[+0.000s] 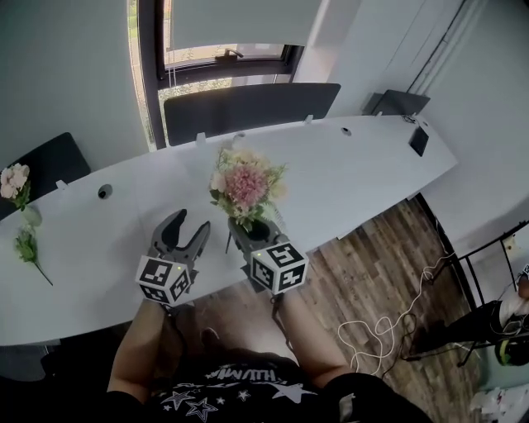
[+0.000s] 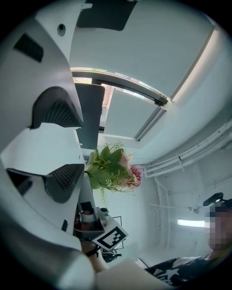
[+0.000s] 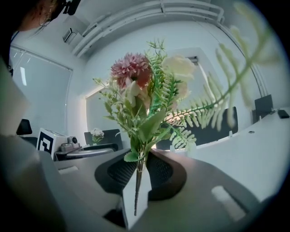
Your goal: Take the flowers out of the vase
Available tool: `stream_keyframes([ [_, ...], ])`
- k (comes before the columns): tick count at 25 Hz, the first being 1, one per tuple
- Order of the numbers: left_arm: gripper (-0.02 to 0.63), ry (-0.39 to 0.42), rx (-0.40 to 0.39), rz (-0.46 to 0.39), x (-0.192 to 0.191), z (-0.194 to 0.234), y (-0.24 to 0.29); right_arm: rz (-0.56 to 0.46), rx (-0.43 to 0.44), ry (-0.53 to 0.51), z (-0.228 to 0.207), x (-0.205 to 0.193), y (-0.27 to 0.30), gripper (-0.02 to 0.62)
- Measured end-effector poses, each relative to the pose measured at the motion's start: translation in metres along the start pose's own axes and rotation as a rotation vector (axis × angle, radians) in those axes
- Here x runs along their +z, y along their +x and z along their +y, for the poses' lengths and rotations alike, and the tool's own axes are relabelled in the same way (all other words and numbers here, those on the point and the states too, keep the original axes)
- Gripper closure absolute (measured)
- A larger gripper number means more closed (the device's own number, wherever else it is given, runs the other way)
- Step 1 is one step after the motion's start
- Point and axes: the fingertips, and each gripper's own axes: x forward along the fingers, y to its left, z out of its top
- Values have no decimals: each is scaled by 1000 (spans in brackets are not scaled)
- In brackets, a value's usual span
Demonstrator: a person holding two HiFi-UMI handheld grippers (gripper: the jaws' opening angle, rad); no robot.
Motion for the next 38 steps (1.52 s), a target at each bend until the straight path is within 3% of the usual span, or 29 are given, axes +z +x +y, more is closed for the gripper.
stream_keyframes([
  [14, 536, 56, 39, 8, 2, -121, -28, -9, 71, 17, -4, -15, -117, 531],
  [27, 543, 52, 97, -2, -4, -220, -70, 10, 155, 11, 15, -41, -217, 531],
  [38, 543, 61, 69, -7, -4, -247, -93, 14, 138, 16, 24, -43, -251, 531],
])
